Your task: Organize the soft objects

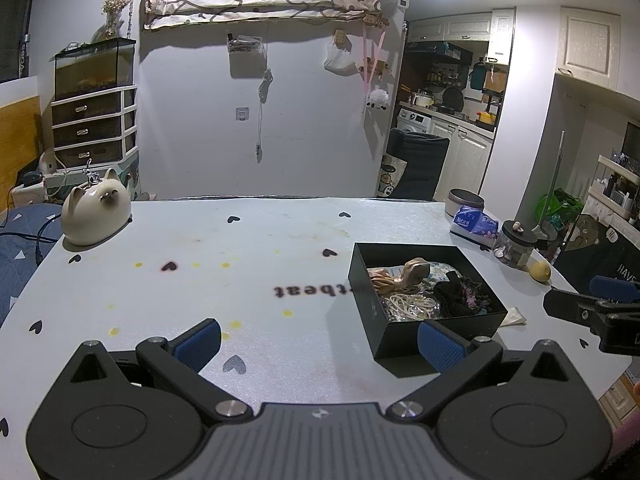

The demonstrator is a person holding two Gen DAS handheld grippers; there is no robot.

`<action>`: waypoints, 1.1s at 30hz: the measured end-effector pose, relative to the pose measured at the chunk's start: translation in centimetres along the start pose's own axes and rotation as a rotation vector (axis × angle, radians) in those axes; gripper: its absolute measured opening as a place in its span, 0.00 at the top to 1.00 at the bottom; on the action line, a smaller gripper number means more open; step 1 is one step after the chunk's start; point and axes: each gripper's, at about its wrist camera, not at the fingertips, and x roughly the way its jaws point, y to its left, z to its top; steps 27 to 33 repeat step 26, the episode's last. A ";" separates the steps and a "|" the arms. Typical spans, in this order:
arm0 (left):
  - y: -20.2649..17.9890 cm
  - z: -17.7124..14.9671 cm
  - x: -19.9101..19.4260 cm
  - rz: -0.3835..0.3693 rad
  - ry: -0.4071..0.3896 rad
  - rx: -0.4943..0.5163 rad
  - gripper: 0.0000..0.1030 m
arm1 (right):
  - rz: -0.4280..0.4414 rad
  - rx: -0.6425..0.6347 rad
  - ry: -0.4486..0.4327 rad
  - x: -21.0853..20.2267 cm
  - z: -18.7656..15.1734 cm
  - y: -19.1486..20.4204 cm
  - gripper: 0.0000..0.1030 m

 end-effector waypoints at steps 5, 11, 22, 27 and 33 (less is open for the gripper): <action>0.0 0.0 0.0 0.000 0.000 0.001 0.00 | 0.001 0.000 0.000 0.0 0.0 0.0 0.00; 0.0 0.0 0.0 0.001 0.001 0.000 0.00 | 0.001 0.000 0.001 0.0 0.0 0.0 0.00; -0.1 0.0 0.0 0.002 0.001 0.000 0.00 | 0.001 0.000 -0.001 0.1 0.0 0.3 0.00; 0.6 0.0 0.0 0.006 0.001 -0.003 0.00 | 0.001 0.001 -0.001 0.1 0.0 0.3 0.00; 0.6 0.0 0.0 0.006 0.001 -0.003 0.00 | 0.001 0.001 -0.001 0.1 0.0 0.3 0.00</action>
